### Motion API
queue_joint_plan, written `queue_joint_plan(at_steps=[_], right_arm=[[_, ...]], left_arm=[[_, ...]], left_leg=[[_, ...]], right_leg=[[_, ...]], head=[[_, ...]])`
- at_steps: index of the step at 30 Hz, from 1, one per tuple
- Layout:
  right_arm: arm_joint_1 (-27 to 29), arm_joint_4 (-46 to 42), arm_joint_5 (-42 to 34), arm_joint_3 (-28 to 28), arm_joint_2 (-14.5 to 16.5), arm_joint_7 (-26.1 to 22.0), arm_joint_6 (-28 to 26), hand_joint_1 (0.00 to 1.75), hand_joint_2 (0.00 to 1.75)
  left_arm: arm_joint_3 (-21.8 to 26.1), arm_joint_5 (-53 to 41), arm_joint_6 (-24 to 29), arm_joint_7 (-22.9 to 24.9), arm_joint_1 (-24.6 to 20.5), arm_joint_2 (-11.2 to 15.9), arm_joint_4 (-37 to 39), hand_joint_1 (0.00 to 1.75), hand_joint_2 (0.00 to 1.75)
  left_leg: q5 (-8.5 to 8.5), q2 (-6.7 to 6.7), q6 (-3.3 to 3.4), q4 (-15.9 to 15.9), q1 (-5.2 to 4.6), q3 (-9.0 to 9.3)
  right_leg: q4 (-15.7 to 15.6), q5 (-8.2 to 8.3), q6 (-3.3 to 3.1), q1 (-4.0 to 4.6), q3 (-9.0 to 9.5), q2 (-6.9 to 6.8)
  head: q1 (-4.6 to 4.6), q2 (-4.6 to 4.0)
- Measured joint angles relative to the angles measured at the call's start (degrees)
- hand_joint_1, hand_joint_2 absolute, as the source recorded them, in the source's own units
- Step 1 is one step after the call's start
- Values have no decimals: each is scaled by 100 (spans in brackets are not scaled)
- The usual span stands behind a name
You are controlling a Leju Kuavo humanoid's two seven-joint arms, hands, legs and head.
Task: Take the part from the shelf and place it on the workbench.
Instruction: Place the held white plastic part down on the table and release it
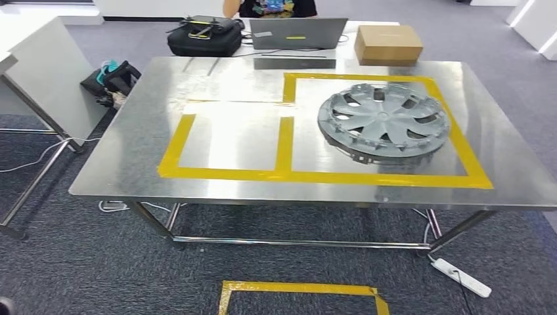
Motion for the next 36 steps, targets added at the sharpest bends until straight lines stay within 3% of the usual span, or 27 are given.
queue_joint_plan(at_steps=[3,4,5,7,8,9,14,16,18,19,20,21,23,25,28,30,31,33,34,35,36], right_arm=[[-3,0,0,0,0,1,1,0,175],[-3,0,1,1,1,2,2,0,175],[4,0,1,1,1,4,3,0,175],[22,1,2,1,2,7,4,0,175],[29,2,2,0,2,8,4,0,175],[28,2,2,0,2,6,4,0,175],[19,1,2,0,2,5,1,0,175],[10,0,2,0,2,3,-1,0,175],[5,0,2,0,2,3,-1,0,175],[7,0,2,0,2,3,0,0,175],[9,0,2,0,2,4,1,0,175],[12,1,2,0,2,4,2,0,175],[14,1,2,0,2,4,2,0,175],[4,0,2,0,1,4,2,0,175],[-9,0,2,0,1,4,2,0,175],[-15,0,2,0,1,3,2,0,175],[-18,1,2,0,1,3,3,0,175],[-12,2,2,0,3,4,4,0,175],[-4,2,2,0,4,4,4,0,175],[4,2,2,-1,4,4,3,0,175],[10,2,2,-1,4,4,3,0,175]], left_arm=[[0,0,-1,0,-3,0,1,175,175],[0,1,-4,0,-3,0,1,175,175],[0,3,-8,0,1,0,2,175,175],[0,7,-16,0,10,-1,2,175,175],[1,9,-17,0,13,-1,1,175,175],[1,10,-17,0,12,-1,1,175,175],[-3,9,-18,0,9,4,-2,175,175],[-3,9,-17,0,7,8,-4,175,175],[-2,9,-17,0,10,9,-3,175,175],[-2,10,-17,0,12,9,-2,175,175],[-2,10,-17,0,12,9,-1,175,175],[-2,11,-17,0,12,9,-1,175,175],[-2,11,-17,0,11,8,1,175,175],[-2,11,-18,0,7,8,2,175,175],[-2,12,-18,0,13,8,2,175,175],[0,13,-17,0,14,8,1,175,175],[1,13,-18,0,13,8,0,175,175],[2,13,-18,0,13,7,0,175,175],[2,13,-19,0,13,7,0,175,175],[2,13,-18,0,14,7,0,175,175],[2,13,-18,0,15,7,0,175,175]], left_leg=[[-3,1,7,0,-3,14],[-13,0,15,1,-6,26],[-56,-16,17,4,-13,69],[-176,-48,1,11,-25,172],[-240,-67,-27,28,-41,217],[-269,-69,-55,39,-50,227],[-375,-65,-197,102,-48,208],[-592,-54,-261,584,-37,-50],[-830,-52,-305,1351,-18,-524],[-831,-52,-318,1594,-9,-712],[-717,-51,-325,1642,-1,-804],[-498,-50,-328,1484,6,-791],[-21,-38,-332,840,13,-559],[90,-26,-297,337,5,-336],[-35,-38,-181,216,-7,-263],[-71,-42,-106,195,4,-214],[-92,-38,-72,188,6,-185],[-145,-32,-18,189,-17,-141],[-174,-35,-3,189,-30,-111],[-205,-43,4,189,-40,-70],[-240,-52,4,189,-48,-19]], right_leg=[[152,-70,2,0,-89,2],[376,-161,5,0,-231,3],[483,-66,3,1,-410,5],[257,394,-19,3,-618,7],[-80,692,-41,8,-595,9],[-298,808,-64,13,-527,13],[-437,788,-203,10,-438,35],[-471,762,-258,-15,-383,34],[-475,709,-292,-18,-335,30],[-475,676,-296,-19,-301,31],[-475,641,-291,-23,-258,34],[-475,599,-276,-30,-203,41],[-477,500,-216,-37,-99,56],[-479,412,-146,-22,-65,64],[-529,360,-63,-16,-29,44],[-319,233,-15,-16,-99,36],[-20,103,-3,-14,-254,36],[818,-175,-3,-8,-766,37],[1129,-211,-10,-4,-998,38],[1239,-128,-23,1,-1140,38],[1115,75,-41,8,-1166,39]], head=[[5,0],[8,0],[11,0],[17,0],[17,0],[13,0],[-6,0],[-38,0],[-59,0],[-61,0],[-60,0],[-60,0],[-65,0],[-83,0],[-65,0],[-47,0],[-38,0],[-32,0],[-33,1],[-31,1],[-31,1]])
